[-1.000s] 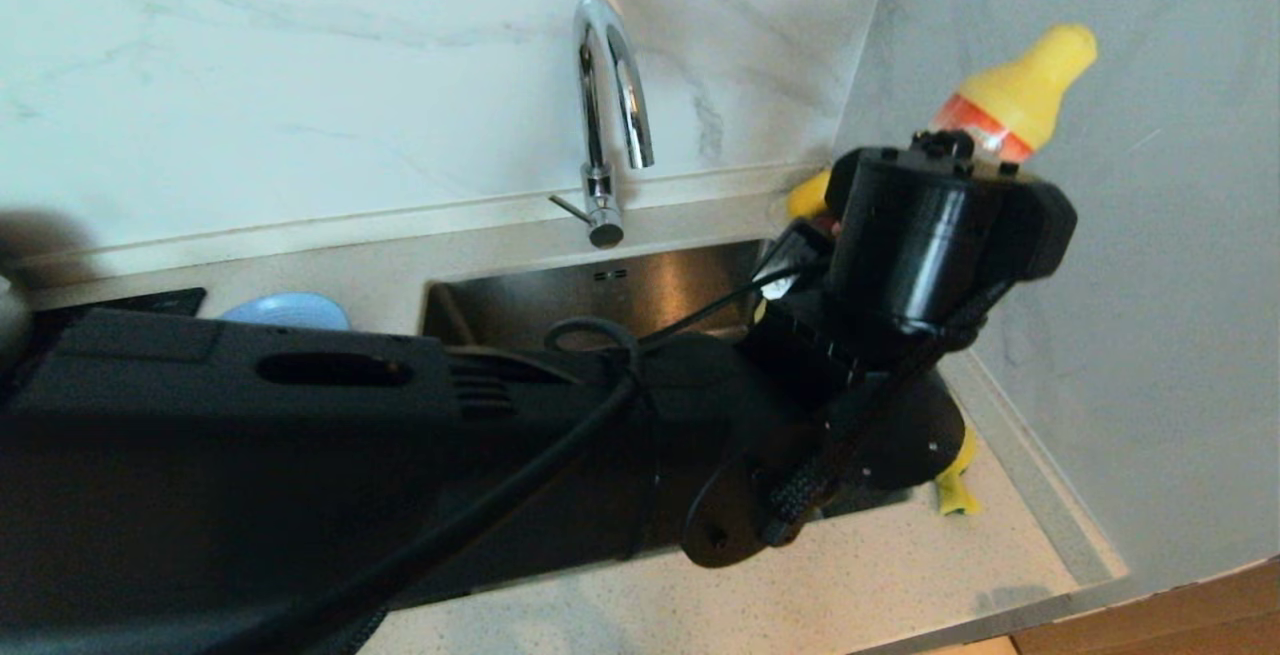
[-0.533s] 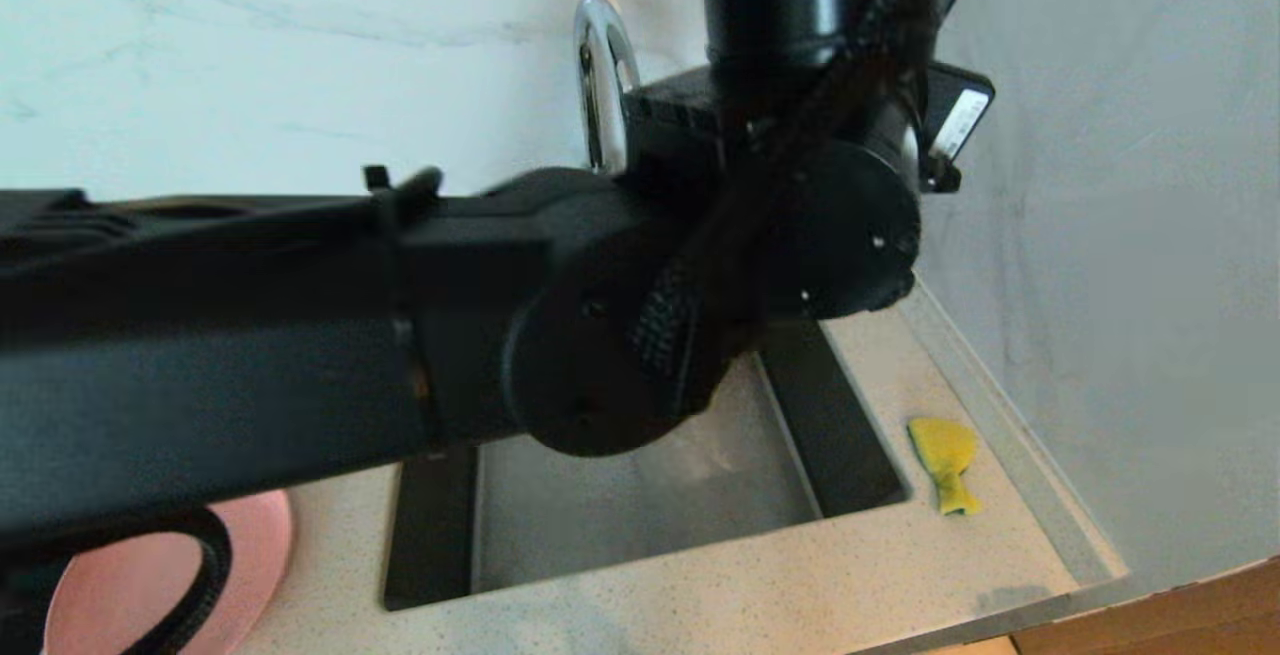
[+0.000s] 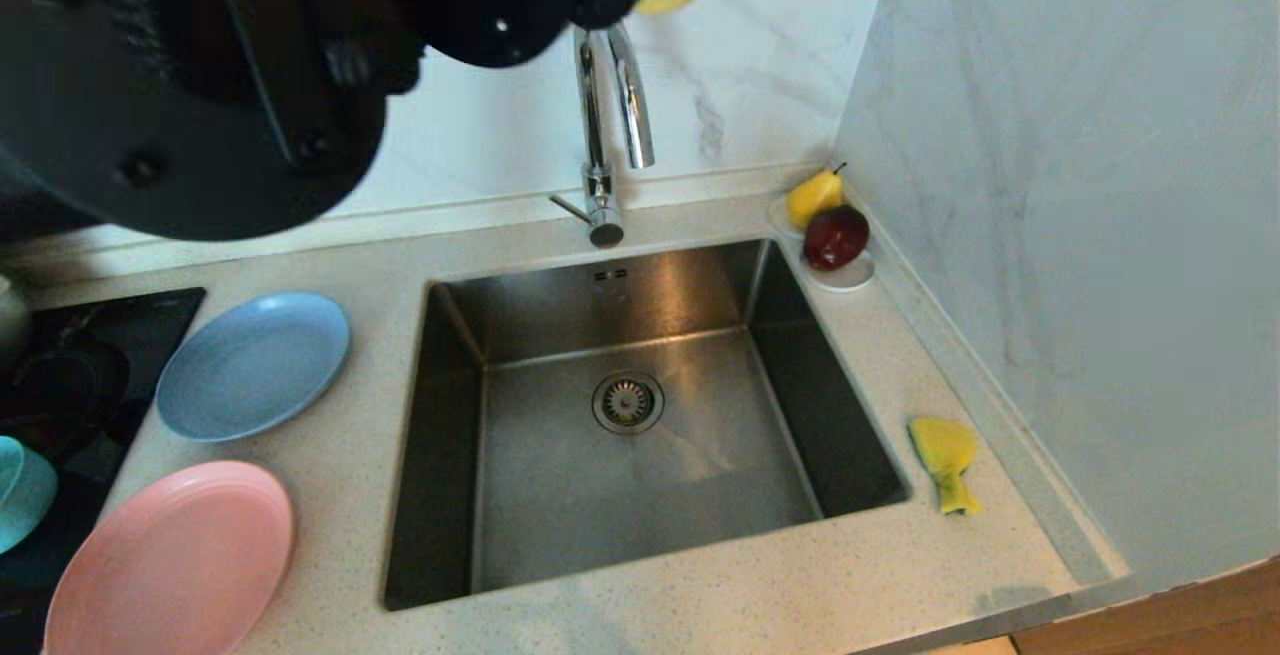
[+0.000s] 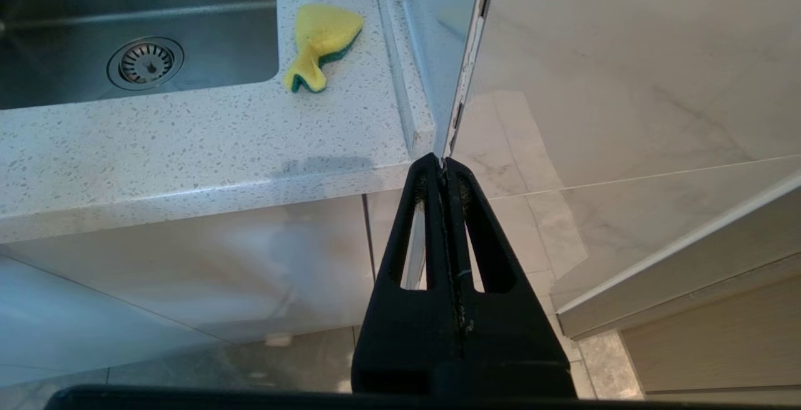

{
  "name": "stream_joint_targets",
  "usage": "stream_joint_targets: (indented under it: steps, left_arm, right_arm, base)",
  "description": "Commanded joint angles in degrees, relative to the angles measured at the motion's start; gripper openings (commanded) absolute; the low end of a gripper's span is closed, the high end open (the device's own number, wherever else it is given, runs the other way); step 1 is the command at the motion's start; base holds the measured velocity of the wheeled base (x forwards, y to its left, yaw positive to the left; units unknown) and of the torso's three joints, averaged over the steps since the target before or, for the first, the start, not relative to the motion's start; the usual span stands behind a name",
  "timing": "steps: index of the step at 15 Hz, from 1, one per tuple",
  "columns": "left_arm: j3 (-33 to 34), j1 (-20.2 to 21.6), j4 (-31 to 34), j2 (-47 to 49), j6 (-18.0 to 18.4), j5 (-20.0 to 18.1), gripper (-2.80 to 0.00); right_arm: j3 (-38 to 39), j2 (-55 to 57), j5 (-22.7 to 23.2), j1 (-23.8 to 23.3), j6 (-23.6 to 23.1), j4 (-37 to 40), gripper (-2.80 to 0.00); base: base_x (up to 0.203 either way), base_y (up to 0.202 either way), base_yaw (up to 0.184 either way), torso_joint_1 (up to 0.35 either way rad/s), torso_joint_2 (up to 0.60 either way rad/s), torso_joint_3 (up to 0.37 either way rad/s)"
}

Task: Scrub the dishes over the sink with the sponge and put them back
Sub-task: Place the dish soap on the table

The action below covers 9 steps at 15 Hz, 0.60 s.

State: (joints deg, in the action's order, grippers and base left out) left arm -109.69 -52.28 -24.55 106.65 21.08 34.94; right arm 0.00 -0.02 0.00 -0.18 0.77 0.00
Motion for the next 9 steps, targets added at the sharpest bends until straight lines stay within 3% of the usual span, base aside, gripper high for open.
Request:
stream_joint_targets:
  steps: [1,9]
  left_arm:
    - [0.2,4.1,0.1,-4.1,0.2,0.3,-2.80]
    - [0.6,30.3,0.5,-7.8,-0.7,-0.9,-2.80]
  right_arm:
    - [0.0,0.0,0.0,0.0,0.0,0.0,-2.80]
    - [0.0,0.0,0.0,0.0,0.0,0.0,-2.80]
  base:
    - [0.000,0.000,0.000,0.000,0.00,0.000]
    - [0.000,0.000,0.000,0.000,0.00,0.000]
